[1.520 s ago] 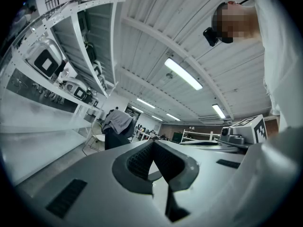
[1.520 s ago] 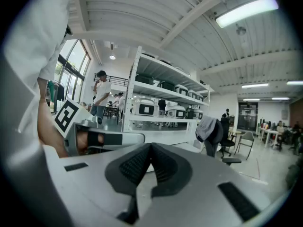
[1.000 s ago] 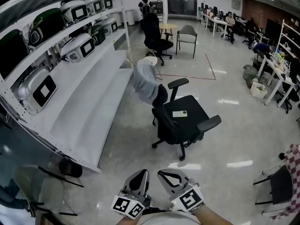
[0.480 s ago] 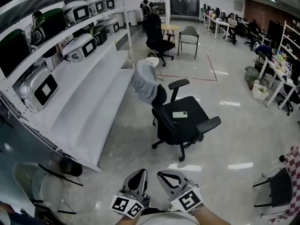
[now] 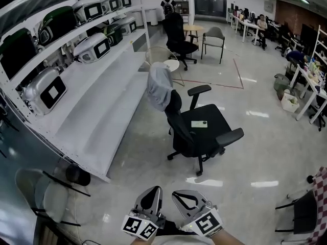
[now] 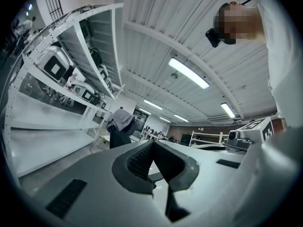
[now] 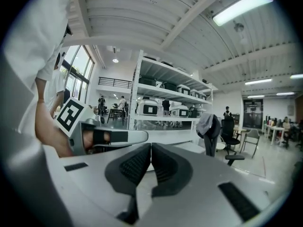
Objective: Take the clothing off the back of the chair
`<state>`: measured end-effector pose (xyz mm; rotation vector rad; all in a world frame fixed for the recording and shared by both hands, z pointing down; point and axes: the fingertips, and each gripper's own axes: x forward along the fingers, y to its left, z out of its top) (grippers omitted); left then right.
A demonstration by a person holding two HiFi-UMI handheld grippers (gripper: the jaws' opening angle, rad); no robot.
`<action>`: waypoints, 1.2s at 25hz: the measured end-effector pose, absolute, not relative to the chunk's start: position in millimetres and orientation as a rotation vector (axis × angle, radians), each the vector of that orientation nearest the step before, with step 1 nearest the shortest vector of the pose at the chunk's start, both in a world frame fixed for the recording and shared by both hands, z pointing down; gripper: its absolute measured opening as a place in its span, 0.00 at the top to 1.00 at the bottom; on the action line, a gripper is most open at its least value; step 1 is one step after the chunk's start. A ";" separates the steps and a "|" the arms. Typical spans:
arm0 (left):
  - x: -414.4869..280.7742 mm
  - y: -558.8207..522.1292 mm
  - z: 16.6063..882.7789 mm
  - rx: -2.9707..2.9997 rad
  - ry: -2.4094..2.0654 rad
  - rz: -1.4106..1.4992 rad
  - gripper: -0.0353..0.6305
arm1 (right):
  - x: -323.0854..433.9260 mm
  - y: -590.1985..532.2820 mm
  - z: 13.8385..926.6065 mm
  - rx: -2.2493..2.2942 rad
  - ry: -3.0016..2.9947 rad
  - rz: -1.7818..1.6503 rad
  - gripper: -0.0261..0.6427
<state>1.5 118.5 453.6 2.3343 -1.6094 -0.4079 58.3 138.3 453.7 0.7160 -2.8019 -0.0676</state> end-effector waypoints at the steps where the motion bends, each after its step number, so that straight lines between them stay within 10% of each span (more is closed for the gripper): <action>1: 3.3 119.0 454.4 2.331 -1.614 -0.403 0.93 | 59.0 139.1 453.7 0.702 -2.807 -0.071 0.94; 30: -69.0 -5.7 465.0 2.335 -1.530 -0.415 0.93 | -10.9 22.7 453.9 0.761 -2.769 -0.091 0.94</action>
